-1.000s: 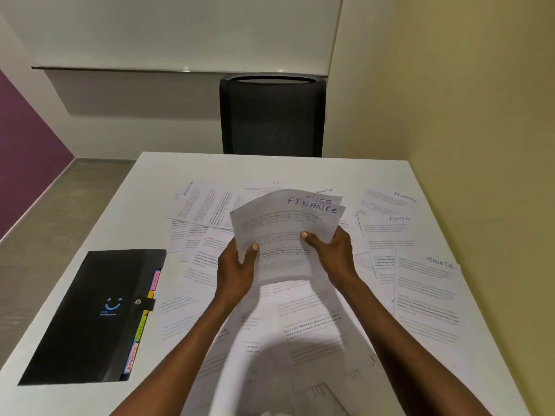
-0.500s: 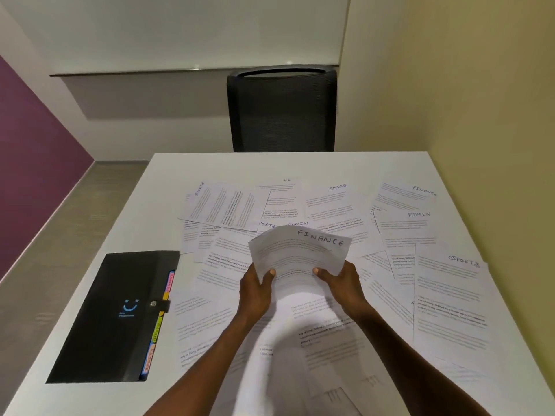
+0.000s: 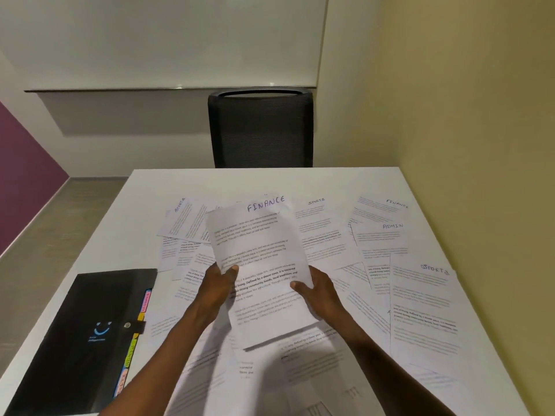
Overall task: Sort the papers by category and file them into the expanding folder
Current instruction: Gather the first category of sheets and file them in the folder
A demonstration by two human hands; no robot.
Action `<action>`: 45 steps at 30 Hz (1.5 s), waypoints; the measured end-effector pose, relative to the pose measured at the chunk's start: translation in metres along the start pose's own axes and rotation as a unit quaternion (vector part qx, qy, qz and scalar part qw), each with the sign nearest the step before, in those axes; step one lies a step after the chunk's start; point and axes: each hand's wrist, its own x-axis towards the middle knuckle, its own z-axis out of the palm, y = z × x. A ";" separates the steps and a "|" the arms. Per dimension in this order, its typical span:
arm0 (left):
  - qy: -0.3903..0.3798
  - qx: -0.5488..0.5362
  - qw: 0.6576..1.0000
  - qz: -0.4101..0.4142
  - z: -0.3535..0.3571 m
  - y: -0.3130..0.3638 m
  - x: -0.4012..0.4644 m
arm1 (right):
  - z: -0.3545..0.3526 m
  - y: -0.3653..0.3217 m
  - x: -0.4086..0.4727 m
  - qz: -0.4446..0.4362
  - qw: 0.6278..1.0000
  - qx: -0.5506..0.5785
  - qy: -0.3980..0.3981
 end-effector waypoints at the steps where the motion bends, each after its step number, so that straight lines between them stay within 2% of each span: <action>1: -0.010 -0.015 1.000 -0.001 -0.001 0.003 -0.002 | -0.001 -0.002 0.000 0.000 1.000 -0.006 -0.005; 5: -0.080 -0.106 0.991 -0.012 -0.003 0.018 -0.008 | -0.010 -0.010 -0.001 0.002 1.000 0.011 -0.018; 8: -0.104 -0.154 0.982 -0.044 0.000 0.026 -0.009 | -0.017 -0.015 -0.005 0.007 0.999 0.042 -0.024; 14: -0.102 -0.138 0.984 -0.043 0.023 0.038 -0.012 | -0.030 -0.023 -0.013 -0.001 0.998 0.057 -0.023; 22: -0.095 -0.105 0.988 -0.059 0.057 0.038 -0.017 | -0.057 -0.005 -0.016 -0.007 0.999 0.033 0.019; 30: -0.079 -0.103 0.988 -0.088 0.091 0.041 0.000 | -0.080 0.014 0.002 0.048 0.998 0.016 0.036; 33: -0.075 -0.108 0.987 -0.093 0.100 0.049 0.012 | -0.099 0.020 0.021 0.082 0.994 0.024 0.072; 37: -0.064 -0.101 0.988 -0.099 0.109 0.060 0.040 | -0.133 0.038 0.063 0.142 0.971 0.128 0.141; 40: -0.070 -0.097 0.987 -0.105 0.118 0.067 0.064 | -0.165 0.057 0.101 0.174 0.956 0.095 0.216; 45: -0.082 -0.098 0.985 -0.112 0.141 0.073 0.100 | -0.218 0.081 0.160 0.182 0.935 -0.043 0.302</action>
